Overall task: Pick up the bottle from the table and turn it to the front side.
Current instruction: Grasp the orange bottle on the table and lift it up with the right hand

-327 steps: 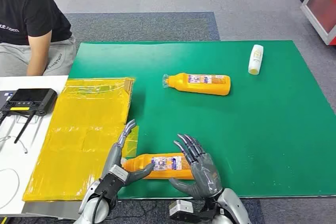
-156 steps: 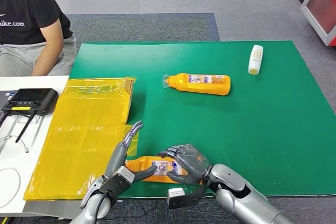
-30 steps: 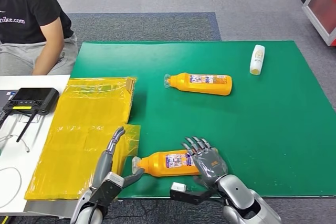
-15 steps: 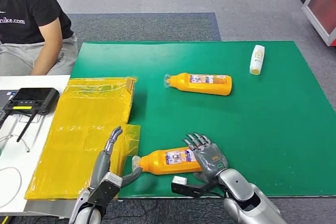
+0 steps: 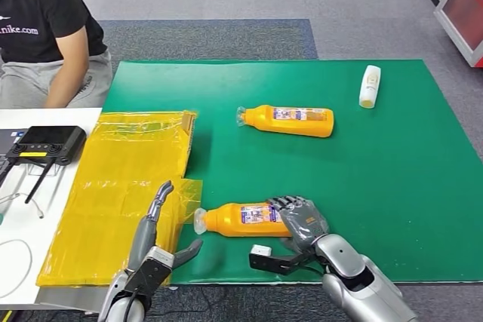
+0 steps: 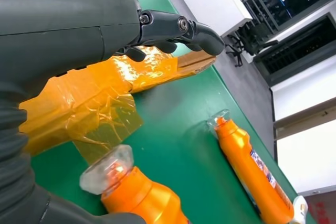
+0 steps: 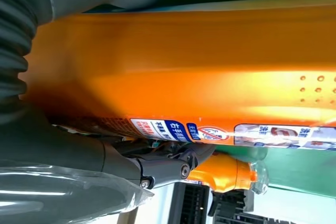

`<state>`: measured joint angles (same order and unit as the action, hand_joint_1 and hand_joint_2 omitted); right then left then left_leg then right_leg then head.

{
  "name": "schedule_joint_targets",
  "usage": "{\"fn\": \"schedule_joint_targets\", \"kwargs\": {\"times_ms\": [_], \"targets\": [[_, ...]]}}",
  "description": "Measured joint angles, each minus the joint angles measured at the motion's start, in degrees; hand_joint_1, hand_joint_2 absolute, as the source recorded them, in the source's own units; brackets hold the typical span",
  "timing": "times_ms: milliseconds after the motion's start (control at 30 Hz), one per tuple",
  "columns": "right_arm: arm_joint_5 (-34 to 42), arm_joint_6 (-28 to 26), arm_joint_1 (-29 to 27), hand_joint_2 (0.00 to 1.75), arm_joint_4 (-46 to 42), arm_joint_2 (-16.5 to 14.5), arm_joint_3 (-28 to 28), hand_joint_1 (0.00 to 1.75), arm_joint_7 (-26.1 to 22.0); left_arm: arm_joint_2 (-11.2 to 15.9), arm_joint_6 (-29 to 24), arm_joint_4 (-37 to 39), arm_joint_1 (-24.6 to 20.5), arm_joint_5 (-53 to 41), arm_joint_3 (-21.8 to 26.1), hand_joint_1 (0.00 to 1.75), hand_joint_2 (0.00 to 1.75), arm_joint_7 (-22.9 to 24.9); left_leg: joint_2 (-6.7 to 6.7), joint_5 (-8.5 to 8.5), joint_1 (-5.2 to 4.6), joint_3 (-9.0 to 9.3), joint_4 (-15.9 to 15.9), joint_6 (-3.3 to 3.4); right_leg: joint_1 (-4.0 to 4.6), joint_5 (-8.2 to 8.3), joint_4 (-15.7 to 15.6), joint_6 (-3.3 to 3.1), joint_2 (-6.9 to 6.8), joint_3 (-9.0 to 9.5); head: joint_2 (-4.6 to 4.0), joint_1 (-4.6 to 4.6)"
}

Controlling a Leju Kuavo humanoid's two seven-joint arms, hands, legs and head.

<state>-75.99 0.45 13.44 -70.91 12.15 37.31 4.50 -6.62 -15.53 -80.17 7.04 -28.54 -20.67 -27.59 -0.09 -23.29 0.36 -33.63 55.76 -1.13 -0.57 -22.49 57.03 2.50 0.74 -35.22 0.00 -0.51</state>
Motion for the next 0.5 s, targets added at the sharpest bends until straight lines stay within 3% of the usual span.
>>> {"fn": "schedule_joint_targets", "kwargs": {"times_ms": [233,500], "targets": [[0.5,1.1,2.0,1.75,2.2,0.4,0.8,1.75,-1.2,0.2,-0.7,0.0,-0.1,0.7,0.1,0.00,1.75,-0.6,0.00,0.00,0.00,0.05,0.0,0.00,0.00,0.00,0.0,0.00,0.01,0.02,0.00,0.01],[3.6,-3.3,2.0,1.75,3.8,0.3,1.0,1.75,-1.6,0.5,-1.0,0.0,-0.4,1.0,0.1,0.00,1.75,-1.1,0.00,0.01,0.00,0.18,0.0,0.00,0.00,0.04,0.0,0.02,0.00,0.17,0.00,0.02]]}}
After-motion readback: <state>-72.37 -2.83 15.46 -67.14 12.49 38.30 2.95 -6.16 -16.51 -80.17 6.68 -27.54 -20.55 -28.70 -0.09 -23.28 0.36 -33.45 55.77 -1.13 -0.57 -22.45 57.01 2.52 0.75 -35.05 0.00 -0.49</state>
